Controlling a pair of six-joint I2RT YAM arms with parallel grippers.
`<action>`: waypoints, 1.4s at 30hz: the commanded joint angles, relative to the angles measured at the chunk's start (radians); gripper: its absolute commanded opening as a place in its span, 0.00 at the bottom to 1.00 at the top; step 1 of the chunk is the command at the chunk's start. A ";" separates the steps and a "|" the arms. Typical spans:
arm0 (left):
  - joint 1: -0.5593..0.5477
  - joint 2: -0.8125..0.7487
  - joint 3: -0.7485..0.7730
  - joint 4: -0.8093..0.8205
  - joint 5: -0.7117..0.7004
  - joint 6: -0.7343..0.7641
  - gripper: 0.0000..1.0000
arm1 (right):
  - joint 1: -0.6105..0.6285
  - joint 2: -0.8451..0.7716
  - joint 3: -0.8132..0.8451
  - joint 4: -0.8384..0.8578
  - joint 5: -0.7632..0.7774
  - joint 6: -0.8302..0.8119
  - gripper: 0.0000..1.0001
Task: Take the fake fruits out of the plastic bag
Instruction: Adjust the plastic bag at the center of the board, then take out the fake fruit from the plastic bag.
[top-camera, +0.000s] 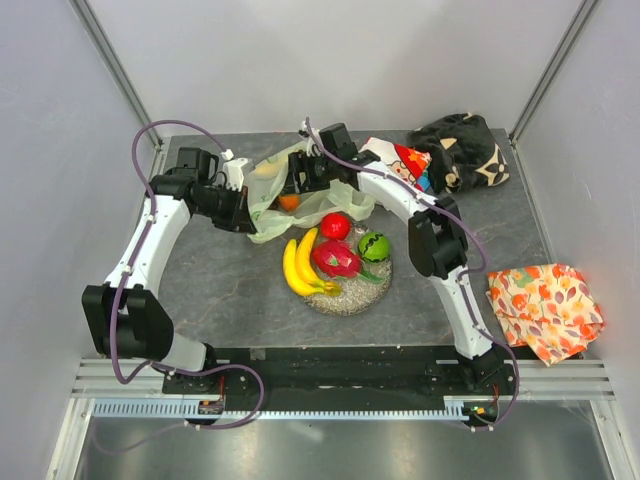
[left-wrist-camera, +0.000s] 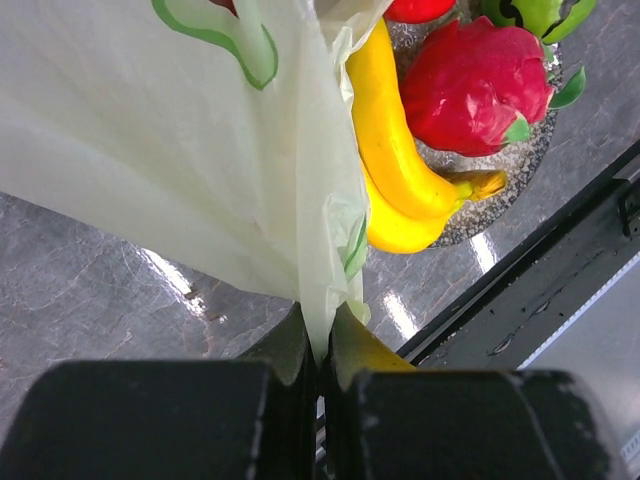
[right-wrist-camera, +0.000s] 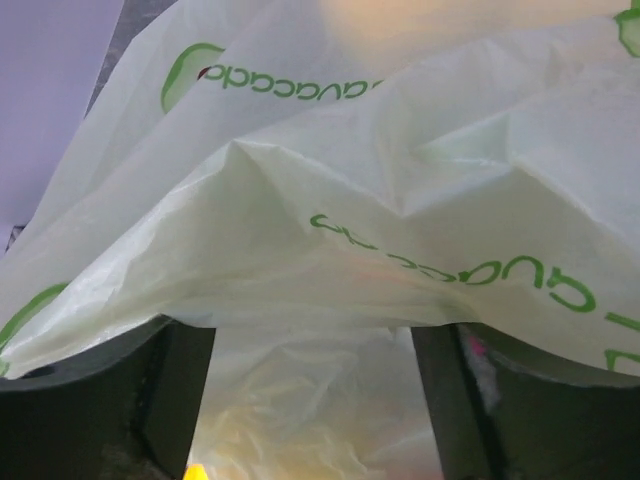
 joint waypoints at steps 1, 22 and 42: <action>-0.001 0.008 0.046 0.004 0.052 0.006 0.02 | 0.015 0.074 0.087 -0.035 0.175 0.041 0.88; -0.001 0.029 0.054 0.004 0.078 -0.005 0.02 | 0.035 0.195 0.185 0.011 0.197 0.035 0.59; -0.001 0.127 0.190 0.034 0.032 -0.014 0.02 | -0.062 -0.320 -0.312 -0.147 -0.134 -0.308 0.40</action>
